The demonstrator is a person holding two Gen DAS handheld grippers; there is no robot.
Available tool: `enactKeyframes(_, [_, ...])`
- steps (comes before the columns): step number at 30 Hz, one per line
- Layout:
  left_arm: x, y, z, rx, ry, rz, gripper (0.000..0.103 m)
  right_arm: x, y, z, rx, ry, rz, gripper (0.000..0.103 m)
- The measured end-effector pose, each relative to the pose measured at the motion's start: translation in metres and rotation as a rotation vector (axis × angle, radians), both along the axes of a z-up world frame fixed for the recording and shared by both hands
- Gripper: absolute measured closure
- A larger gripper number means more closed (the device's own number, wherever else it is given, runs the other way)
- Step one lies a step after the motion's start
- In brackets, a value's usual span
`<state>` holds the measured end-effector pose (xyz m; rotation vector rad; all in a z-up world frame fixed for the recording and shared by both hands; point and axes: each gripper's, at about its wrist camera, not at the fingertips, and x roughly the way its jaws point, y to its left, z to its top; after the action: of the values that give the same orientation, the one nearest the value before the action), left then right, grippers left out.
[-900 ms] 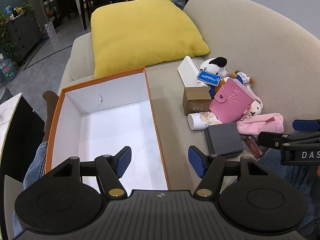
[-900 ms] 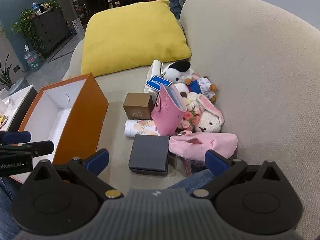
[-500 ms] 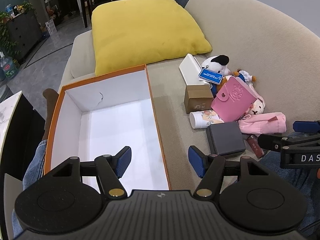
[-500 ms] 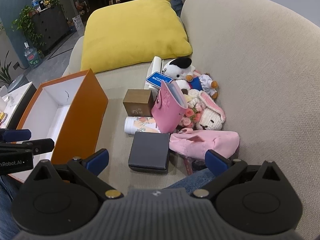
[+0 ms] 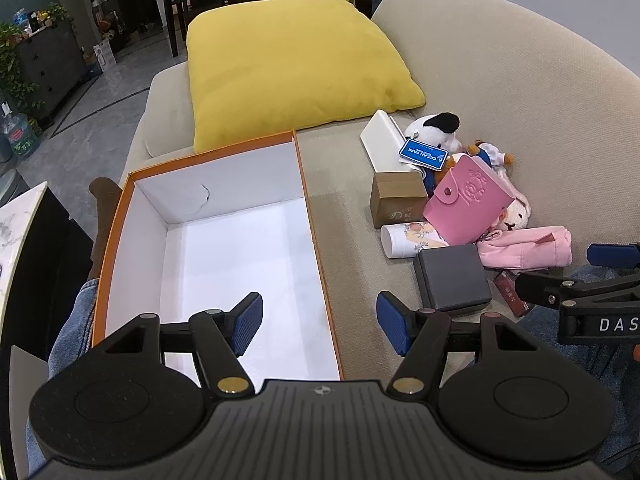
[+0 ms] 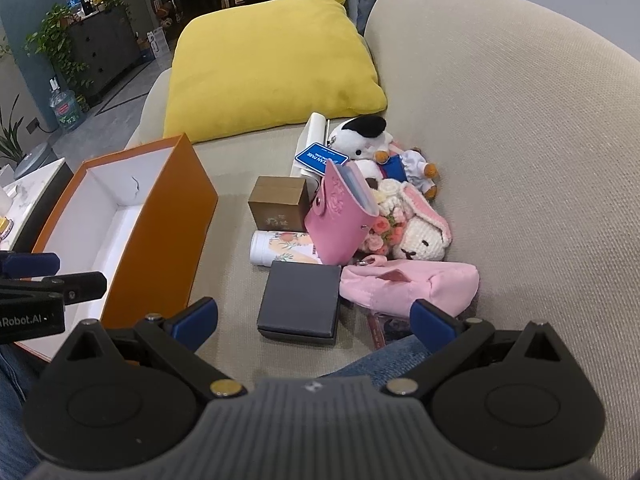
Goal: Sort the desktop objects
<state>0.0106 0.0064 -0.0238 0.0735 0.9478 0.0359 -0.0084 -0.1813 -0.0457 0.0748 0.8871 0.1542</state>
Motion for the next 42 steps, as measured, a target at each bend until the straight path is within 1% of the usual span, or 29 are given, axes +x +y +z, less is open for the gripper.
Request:
enactKeyframes(18, [0.002, -0.005, 0.001, -0.017, -0.007, -0.01, 0.029, -0.001, 0.001, -0.001, -0.005, -0.003, 0.007, 0.001])
enactKeyframes(23, [0.008, -0.013, 0.004, 0.002, -0.023, -0.041, 0.029, -0.001, -0.005, -0.002, 0.019, -0.013, 0.023, 0.001])
enactKeyframes(26, [0.013, -0.016, 0.006, -0.011, -0.025, -0.065, 0.029, 0.001, -0.01, -0.002, 0.021, -0.023, 0.019, 0.001])
enactKeyframes(28, [0.019, -0.019, 0.006, -0.029, -0.017, -0.085, 0.029, 0.005, -0.016, -0.002, 0.017, -0.022, 0.006, 0.004])
enactKeyframes(30, [0.025, -0.021, 0.004, -0.044, -0.011, -0.093, 0.029, 0.01, -0.022, -0.004, 0.023, -0.009, -0.01, 0.016])
enactKeyframes(31, [0.03, -0.023, 0.003, -0.05, -0.006, -0.098, 0.029, 0.013, -0.025, -0.005, 0.032, -0.002, -0.017, 0.019])
enactKeyframes(32, [0.033, -0.024, 0.002, -0.056, -0.001, -0.103, 0.029, 0.016, -0.029, -0.007, 0.041, 0.008, -0.023, 0.025])
enactKeyframes(33, [0.036, -0.026, 0.001, -0.063, 0.004, -0.109, 0.029, 0.019, -0.032, -0.009, 0.053, 0.016, -0.029, 0.029])
enactKeyframes(34, [0.04, -0.028, 0.0, -0.074, 0.009, -0.116, 0.031, 0.022, -0.035, -0.01, 0.062, 0.025, -0.033, 0.03])
enactKeyframes(35, [0.044, -0.031, -0.001, -0.085, 0.014, -0.125, 0.033, 0.026, -0.038, -0.012, 0.068, 0.032, -0.038, 0.035])
enactKeyframes(36, [0.048, -0.034, -0.001, -0.098, 0.018, -0.134, 0.033, 0.029, -0.04, -0.013, 0.069, 0.037, -0.041, 0.042])
enactKeyframes(38, [0.057, -0.039, -0.003, -0.132, 0.029, -0.146, 0.033, 0.037, -0.045, -0.014, 0.072, 0.04, -0.046, 0.048])
enactKeyframes(42, [0.077, -0.05, -0.008, -0.174, 0.045, -0.16, 0.033, 0.053, -0.05, -0.013, 0.068, 0.032, -0.042, 0.049])
